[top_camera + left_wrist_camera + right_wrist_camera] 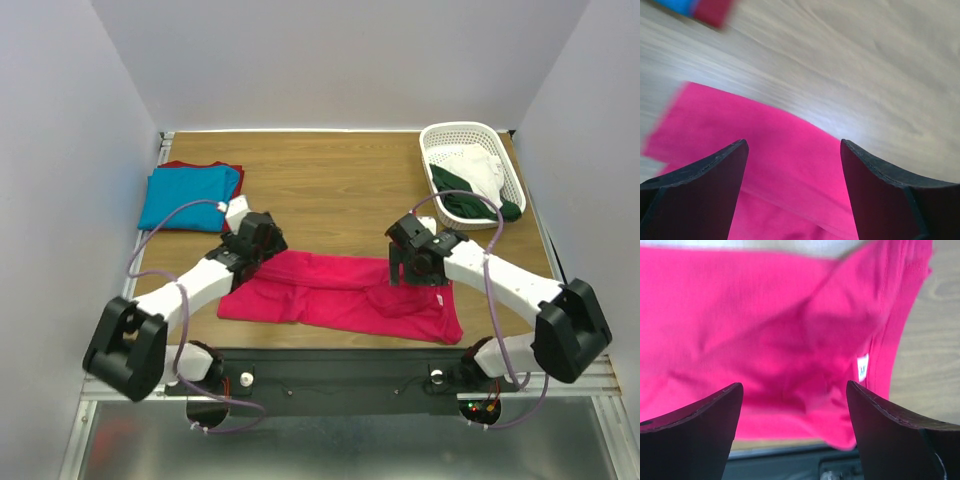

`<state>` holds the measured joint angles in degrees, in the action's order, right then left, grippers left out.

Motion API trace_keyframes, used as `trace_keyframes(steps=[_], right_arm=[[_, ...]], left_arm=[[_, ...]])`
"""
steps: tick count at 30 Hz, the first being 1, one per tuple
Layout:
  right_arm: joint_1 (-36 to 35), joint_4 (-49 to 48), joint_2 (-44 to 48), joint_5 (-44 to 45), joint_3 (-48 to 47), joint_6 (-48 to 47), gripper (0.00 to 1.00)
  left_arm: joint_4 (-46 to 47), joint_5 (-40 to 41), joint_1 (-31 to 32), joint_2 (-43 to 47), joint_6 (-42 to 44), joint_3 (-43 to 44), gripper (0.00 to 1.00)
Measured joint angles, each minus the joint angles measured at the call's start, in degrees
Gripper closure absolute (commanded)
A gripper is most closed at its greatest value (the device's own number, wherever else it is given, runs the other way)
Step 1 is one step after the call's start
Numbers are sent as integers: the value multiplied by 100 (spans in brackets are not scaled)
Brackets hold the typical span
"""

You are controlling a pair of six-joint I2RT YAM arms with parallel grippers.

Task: Fold and stack the t-shirts
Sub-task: Fold the tshirt

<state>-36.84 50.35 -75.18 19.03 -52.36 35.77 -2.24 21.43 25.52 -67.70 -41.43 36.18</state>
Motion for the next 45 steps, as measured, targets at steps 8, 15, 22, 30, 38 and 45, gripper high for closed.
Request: trace_keyframes(steps=[8,15,22,30,38,45], right_arm=[[321,-632,-411,481,0,-13,17],[1292,-1252,-326,463,251,-146,21],[1860,-1742,-317,291,501,-258,30],[2111,-2133,-345,28,645,-330,52],[2271,-2341,-483,-39,710,-382,73],[2334,-2400,-509,-59,831,-428,93]], left_arm=[[903,-505,866,-1685,-26,623,9],[1567,-732,901,-2514,-39,776,7],[1991,-774,890,-2739,-42,828,6],[2000,-704,887,-2736,-44,828,5],[1569,-544,852,-2284,-13,739,6],[1528,-601,931,-1600,-28,654,5]])
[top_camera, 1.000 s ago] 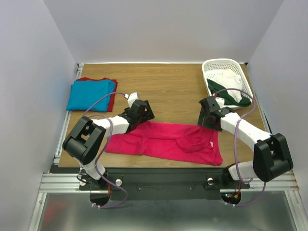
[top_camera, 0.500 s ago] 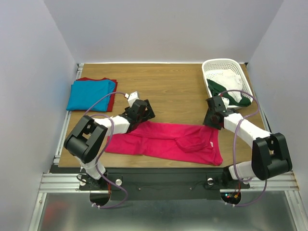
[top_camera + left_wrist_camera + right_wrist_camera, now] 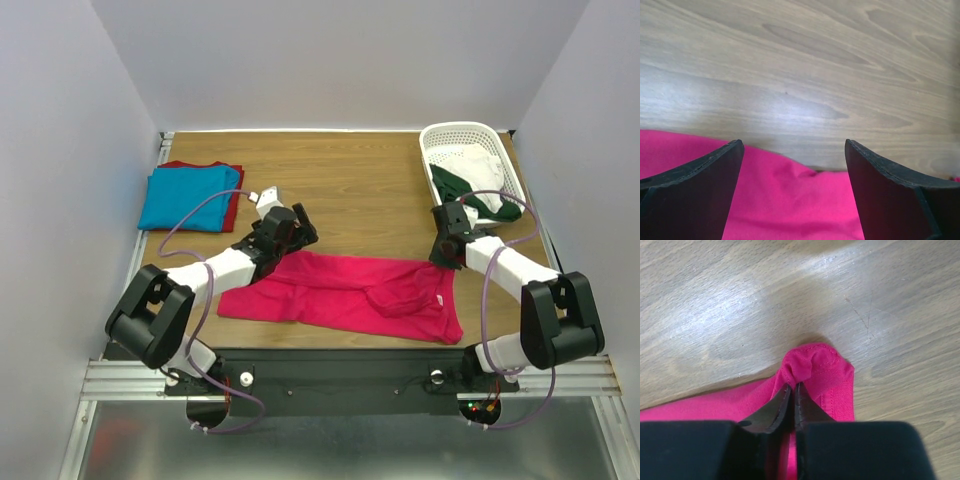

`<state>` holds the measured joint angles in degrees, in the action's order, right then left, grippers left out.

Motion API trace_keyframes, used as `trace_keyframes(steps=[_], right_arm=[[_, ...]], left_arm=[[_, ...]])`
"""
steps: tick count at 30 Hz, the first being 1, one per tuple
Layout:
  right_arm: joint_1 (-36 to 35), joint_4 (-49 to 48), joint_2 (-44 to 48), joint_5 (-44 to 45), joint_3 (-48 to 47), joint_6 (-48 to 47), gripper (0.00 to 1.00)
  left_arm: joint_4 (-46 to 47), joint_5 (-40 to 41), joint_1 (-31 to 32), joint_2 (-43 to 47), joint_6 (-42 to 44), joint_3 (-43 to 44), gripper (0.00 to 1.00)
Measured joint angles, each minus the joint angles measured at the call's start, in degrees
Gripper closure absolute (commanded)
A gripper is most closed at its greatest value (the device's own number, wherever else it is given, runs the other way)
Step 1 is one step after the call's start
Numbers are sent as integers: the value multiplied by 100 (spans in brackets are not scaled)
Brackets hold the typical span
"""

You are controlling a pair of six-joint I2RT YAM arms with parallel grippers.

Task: Fold and stack the t-shirts
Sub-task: Fold the tshirt

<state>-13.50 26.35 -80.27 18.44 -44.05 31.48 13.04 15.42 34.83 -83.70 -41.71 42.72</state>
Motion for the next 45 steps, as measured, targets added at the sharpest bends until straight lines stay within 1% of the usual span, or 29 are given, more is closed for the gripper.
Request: trace_keyframes(steps=[4,7,12,18,23,27,33,34,38,39,40,41,45], right_arm=[[4,-7,-4,-7,0,-17,99],[4,-15,-22,-4,0,-17,99],[26,-31,-83,-2,0,-20,100],[149,-31,-76,7,0,-20,99],[227,-31,44,52,0,-17,99],[267,-42,98,61,0,-15,99],[271,-81,120,59,0,-13,99],[273,-87,131,57,0,-13,98],[321,-103,166,59,0,-17,85],[345,-107,166,57,0,-17,79],[374,-107,168,63,2,-20,77],[413,-107,173,63,2,-44,77],[608,-109,195,74,2,-63,60]], left_arm=[[162,-291,74,-35,-142,-367,6],[280,-481,149,-240,-258,-654,5],[859,-748,240,-402,-439,-717,5],[1176,-688,245,-487,-535,-789,3],[1182,-437,199,-284,-605,-992,2],[1150,-289,44,-98,-671,-1167,1],[1294,-278,-177,-42,-726,-1294,2],[1309,-275,-195,-37,-730,-1303,1],[1314,-271,-199,-37,-730,-1303,1],[1314,-271,-199,-37,-730,-1303,1],[1314,-269,-199,-37,-728,-1303,2],[1314,-260,-199,-37,-728,-1303,1],[1309,-223,-216,-37,-726,-1303,2]])
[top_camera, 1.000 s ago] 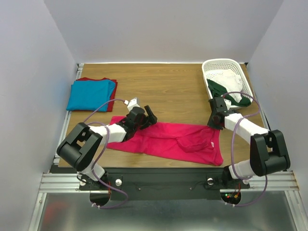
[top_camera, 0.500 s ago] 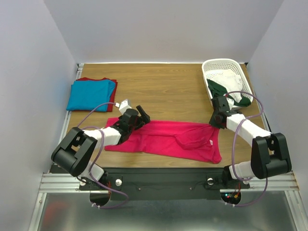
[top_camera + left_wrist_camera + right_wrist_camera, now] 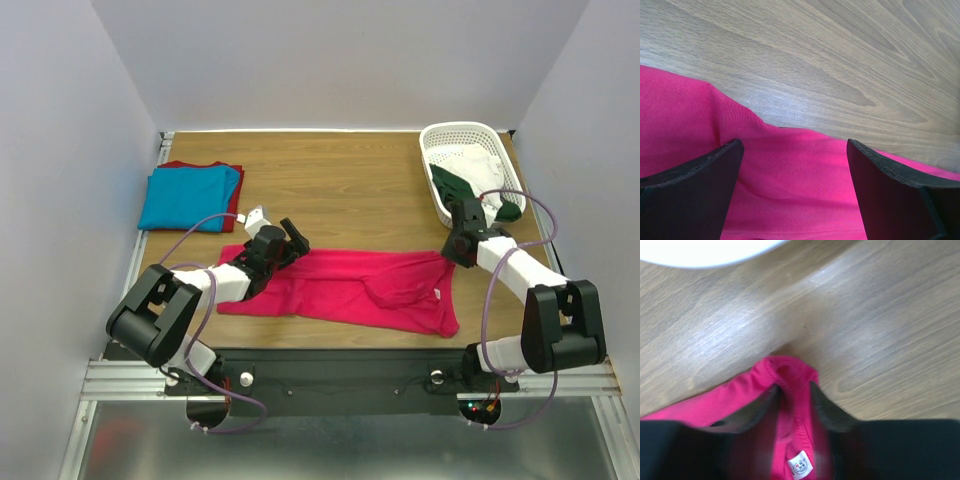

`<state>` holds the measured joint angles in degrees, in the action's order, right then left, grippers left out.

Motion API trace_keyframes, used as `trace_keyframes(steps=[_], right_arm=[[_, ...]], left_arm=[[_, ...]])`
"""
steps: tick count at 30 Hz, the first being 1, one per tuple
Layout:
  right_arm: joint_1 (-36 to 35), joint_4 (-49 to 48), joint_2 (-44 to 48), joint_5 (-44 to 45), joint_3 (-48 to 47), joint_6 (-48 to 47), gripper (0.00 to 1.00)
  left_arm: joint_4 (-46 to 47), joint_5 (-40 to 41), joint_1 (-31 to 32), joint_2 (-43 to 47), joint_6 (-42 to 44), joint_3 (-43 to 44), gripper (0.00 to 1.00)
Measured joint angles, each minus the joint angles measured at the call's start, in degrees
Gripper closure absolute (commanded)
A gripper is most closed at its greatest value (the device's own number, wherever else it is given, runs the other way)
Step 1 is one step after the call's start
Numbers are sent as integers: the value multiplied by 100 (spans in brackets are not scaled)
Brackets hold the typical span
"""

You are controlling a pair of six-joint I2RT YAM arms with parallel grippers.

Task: Fold and stack the t-shirts
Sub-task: Fold the tshirt

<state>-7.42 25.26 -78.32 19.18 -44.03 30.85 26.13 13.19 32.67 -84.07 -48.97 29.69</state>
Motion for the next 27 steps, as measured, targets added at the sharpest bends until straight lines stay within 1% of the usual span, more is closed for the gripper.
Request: trace_keyframes(steps=[5,8,9,12,15,19,23,27], right_arm=[[111,2,0,7,0,-28,58],[114,2,0,7,0,-59,48],[114,2,0,7,0,-68,41],[116,7,98,31,0,-94,29],[142,0,273,68,0,-105,25],[177,2,310,72,0,-107,23],[181,-7,411,-118,0,-129,23],[181,-74,435,-273,0,-142,30]], left_arm=[[-2,46,-15,0,2,0,2],[-4,57,-15,-2,9,0,2],[-4,59,-15,-4,17,0,2],[-2,79,-15,-11,50,4,2],[-4,96,-15,-17,72,13,2],[-13,105,-15,-17,105,15,2],[-55,107,-17,-20,138,39,2],[-66,107,-20,-63,162,85,2]])
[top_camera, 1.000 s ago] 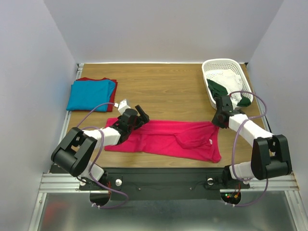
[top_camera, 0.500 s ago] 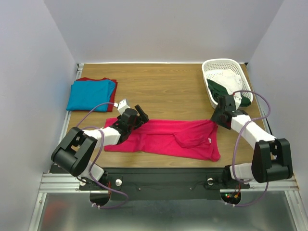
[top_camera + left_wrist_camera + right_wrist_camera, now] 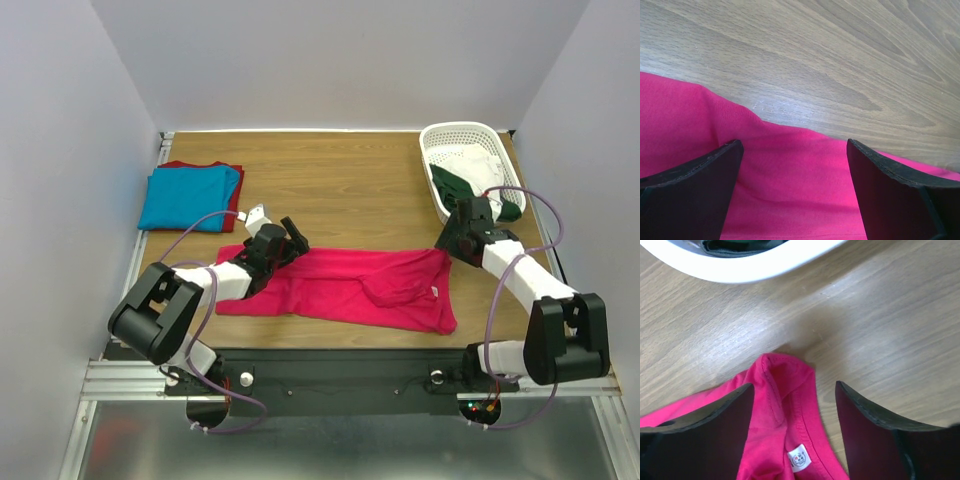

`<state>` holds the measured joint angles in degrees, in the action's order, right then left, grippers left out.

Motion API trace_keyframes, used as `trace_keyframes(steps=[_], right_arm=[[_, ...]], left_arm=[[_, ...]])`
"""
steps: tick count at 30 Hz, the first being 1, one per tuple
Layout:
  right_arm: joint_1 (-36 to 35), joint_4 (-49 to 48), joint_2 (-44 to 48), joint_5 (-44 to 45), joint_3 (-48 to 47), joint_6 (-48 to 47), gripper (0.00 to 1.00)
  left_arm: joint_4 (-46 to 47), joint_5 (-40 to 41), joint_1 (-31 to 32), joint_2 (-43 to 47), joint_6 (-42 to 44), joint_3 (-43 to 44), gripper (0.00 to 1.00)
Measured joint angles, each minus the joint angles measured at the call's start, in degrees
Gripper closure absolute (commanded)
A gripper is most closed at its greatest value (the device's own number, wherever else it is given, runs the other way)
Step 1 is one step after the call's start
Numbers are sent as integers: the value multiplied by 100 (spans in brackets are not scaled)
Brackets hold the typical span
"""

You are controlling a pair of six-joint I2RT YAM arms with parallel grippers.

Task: Fold and stack the t-shirts
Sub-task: Fold the tshirt

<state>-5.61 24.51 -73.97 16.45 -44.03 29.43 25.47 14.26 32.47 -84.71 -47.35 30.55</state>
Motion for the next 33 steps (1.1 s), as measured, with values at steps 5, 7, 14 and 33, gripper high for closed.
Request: trace_keyframes(steps=[5,7,14,33], right_arm=[[0,-192,-372,-164,-4,2,39],[0,-251,-509,-221,-4,-2,43],[0,-461,-719,-297,-2,9,73],[0,-713,-103,286,372,476,97]], left_arm=[[4,-4,-9,-42,22,33,2],[4,-4,-9,-42,33,35,2],[15,-2,-9,-74,52,61,2],[22,9,-9,-83,57,61,2]])
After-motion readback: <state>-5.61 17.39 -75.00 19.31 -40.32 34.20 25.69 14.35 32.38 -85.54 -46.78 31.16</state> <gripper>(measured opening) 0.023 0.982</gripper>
